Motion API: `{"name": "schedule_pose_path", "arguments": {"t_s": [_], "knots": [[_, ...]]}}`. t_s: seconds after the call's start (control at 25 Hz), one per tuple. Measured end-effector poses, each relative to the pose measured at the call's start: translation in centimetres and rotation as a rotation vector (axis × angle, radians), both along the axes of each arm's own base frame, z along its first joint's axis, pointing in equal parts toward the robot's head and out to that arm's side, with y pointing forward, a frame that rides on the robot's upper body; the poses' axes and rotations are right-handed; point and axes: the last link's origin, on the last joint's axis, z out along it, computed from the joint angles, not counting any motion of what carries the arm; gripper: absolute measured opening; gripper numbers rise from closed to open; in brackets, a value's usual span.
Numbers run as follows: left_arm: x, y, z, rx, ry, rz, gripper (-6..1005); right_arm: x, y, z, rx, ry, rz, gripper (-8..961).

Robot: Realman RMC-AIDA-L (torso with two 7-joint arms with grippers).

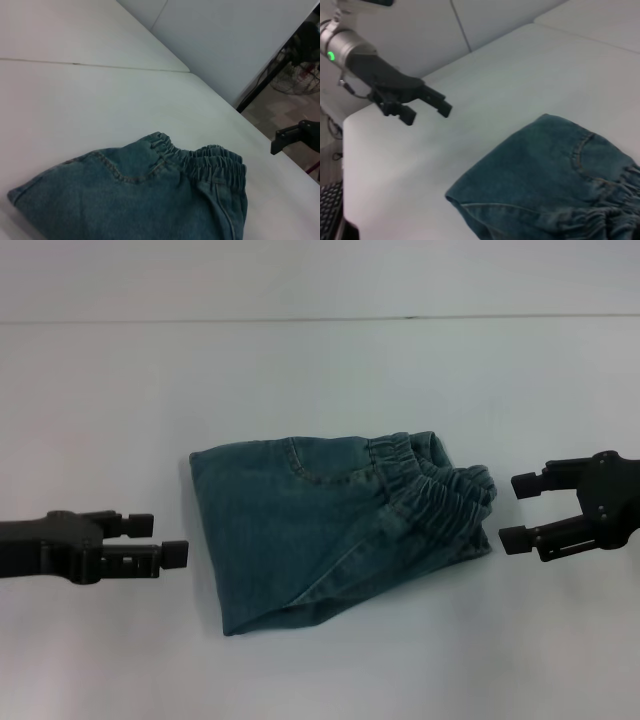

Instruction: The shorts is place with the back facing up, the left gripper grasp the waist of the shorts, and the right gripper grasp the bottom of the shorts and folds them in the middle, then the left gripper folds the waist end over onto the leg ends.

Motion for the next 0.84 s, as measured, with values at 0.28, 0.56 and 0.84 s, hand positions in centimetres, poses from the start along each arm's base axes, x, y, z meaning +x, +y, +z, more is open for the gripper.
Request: {"name": "schedule_pose_path", "arguments": {"t_s": [0.28, 0.56, 0.84], "knots": [[-0.1, 0.0, -0.1, 0.0, -0.003, 0.006, 921, 0.5, 0.2, -0.3, 0.025, -0.006, -0.02, 945], [-0.1, 0.4, -0.3, 0.021, -0.003, 0.014, 920, 0.6, 0.5, -0.5, 0.042, -0.017, -0.021, 945], [-0.1, 1.1, -0.4, 0.053, 0.013, 0.022, 920, 0.4, 0.8, -0.4, 0.054, -0.022, -0.015, 945]]}}
